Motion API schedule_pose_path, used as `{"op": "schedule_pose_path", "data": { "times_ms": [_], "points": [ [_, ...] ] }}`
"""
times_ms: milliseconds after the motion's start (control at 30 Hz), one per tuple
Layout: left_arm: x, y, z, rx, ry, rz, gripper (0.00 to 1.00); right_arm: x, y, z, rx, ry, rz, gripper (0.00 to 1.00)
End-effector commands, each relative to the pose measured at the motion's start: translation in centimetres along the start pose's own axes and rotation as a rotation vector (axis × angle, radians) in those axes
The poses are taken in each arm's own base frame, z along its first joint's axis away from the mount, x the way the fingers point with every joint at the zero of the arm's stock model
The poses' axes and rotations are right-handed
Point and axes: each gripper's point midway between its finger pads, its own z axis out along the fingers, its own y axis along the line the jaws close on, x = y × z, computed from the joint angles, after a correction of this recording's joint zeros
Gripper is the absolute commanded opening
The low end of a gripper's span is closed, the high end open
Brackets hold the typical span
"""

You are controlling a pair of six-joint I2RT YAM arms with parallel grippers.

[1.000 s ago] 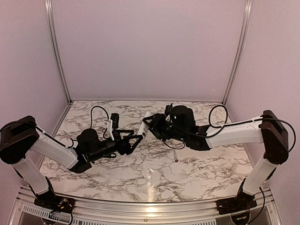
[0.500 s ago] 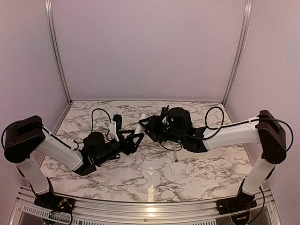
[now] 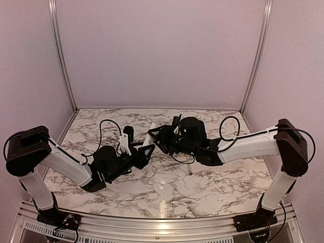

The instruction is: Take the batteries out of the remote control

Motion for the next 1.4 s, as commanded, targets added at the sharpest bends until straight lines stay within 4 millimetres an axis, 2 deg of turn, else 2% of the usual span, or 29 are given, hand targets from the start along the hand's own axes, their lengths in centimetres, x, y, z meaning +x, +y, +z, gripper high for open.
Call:
{"op": "schedule_pose_path", "data": {
  "times_ms": [0,333,400,433,567,700,733,900,1100,1167,1367],
  "points": [
    [-0.1,0.0,0.4,-0.025,-0.017,0.029,0.46,0.6,2.3,0.7,-0.076,0.023,0.024,0.13],
    [-0.5,-0.8,-0.2,-0.014,-0.036,0.056,0.07,1.3,1.9,0.7,-0.082,0.048,0.037,0.13],
    [-0.5,-1.0,-0.3,-0.006,-0.034,0.061,0.0,1.4,1.9,0.6,-0.087,0.051,0.037,0.14],
    [-0.6,-1.1,-0.3,0.002,-0.035,0.06,0.0,1.4,2.0,0.6,-0.092,0.053,0.032,0.16],
    [-1.6,-2.1,-1.0,0.053,-0.045,0.054,0.0,1.6,2.6,0.4,-0.124,0.063,-0.005,0.38],
    [-2.4,-3.1,-1.7,0.102,-0.035,0.061,0.0,1.2,3.0,-0.6,-0.127,0.042,-0.066,0.9],
    [-2.4,-3.2,-1.8,0.101,-0.024,0.063,0.0,1.0,3.2,-1.0,-0.122,0.033,-0.103,0.97],
    [-3.2,-4.1,-2.2,0.125,0.012,0.068,0.0,0.6,5.5,-2.8,-0.144,0.031,-0.308,0.98],
    [-4.0,-5.1,-2.6,0.155,0.065,0.061,0.0,-0.1,7.0,-5.7,-0.177,0.037,-0.548,0.98],
    [-4.2,-5.6,-2.8,0.173,0.083,0.054,0.0,0.6,7.8,-6.6,-0.234,0.089,-0.638,0.98],
    [-5.2,-6.9,-4.0,0.226,0.124,0.029,0.0,2.2,6.8,-7.7,-0.212,0.221,-0.862,0.98]
  ]
}}
